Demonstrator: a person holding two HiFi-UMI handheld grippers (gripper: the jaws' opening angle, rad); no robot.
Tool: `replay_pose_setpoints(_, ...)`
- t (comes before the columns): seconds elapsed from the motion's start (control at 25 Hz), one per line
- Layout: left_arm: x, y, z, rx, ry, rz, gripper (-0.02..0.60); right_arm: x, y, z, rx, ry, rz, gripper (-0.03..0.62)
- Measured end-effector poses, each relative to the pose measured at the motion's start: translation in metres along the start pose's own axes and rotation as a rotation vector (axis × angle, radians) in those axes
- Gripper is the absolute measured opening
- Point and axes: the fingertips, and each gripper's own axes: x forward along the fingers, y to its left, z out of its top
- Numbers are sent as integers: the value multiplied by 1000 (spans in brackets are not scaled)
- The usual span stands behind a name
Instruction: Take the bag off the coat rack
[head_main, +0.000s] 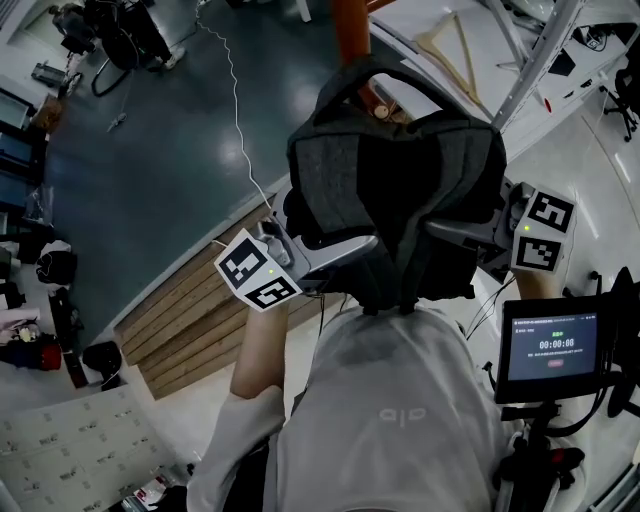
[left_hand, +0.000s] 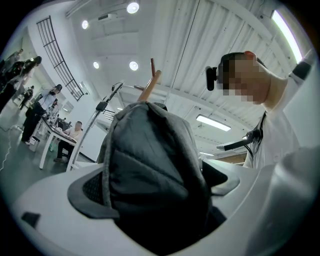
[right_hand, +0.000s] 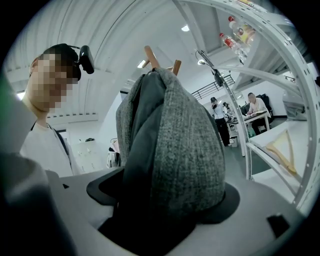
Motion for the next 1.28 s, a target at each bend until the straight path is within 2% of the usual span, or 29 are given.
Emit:
replay_pose_setpoints(0.44,10,-48,24,69,5,10,551,-32,31,22,-44,-40,37,439)
replay_pose_setpoints(0.8,24,-91,37,87,15,-47,551,-71,60,34,-64,-75,-13,439)
replay_pose_setpoints(1.0,42,-115,25,74,24,-71,552,-103,65,27,-55,-79,-40,439)
replay_pose_setpoints(1.28,58,-120,14,80,44,-91,552,-121,54,20,-49,-104,-58,439)
